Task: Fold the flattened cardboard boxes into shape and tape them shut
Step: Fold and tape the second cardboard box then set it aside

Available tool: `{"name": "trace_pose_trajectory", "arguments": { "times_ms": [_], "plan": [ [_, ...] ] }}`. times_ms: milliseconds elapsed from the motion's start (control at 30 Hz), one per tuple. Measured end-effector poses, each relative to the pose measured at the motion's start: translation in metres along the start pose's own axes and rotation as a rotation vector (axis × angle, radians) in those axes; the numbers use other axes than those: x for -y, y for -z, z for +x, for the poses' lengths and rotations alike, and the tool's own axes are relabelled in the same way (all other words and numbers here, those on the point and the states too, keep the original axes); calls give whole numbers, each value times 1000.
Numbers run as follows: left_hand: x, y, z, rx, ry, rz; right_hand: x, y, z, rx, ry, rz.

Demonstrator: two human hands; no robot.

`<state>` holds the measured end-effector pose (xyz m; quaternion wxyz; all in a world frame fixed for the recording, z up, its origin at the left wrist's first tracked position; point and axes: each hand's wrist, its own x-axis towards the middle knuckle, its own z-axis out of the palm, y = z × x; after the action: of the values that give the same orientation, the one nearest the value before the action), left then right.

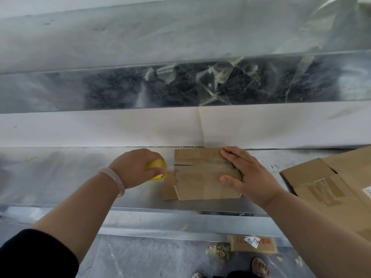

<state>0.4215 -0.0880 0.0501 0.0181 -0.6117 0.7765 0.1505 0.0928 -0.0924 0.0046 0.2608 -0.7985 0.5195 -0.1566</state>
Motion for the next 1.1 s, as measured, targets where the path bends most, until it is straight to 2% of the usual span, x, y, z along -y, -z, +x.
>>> {"name": "trace_pose_trajectory", "arguments": {
  "times_ms": [167,333,533,600,667,800,1000,1100],
  "plan": [
    [-2,-11,3,7,29,9,2,2,-3,41,-1,-112],
    [-14,-16,8,27,32,126,6,6,-3,76,37,-239],
    [-27,-22,9,-6,16,199,23,9,2,98,182,-641],
    [-30,-23,9,-34,-4,244,33,8,2,122,189,-629],
    [-32,-22,8,-50,-7,272,43,9,1,225,110,-617],
    [-34,-22,7,-75,-14,300,61,0,7,222,83,-653],
    [-32,-22,5,-94,-21,313,69,-3,32,190,157,-486],
    [-31,-24,5,-100,-17,285,65,-8,40,249,215,-531]
  ]
}}
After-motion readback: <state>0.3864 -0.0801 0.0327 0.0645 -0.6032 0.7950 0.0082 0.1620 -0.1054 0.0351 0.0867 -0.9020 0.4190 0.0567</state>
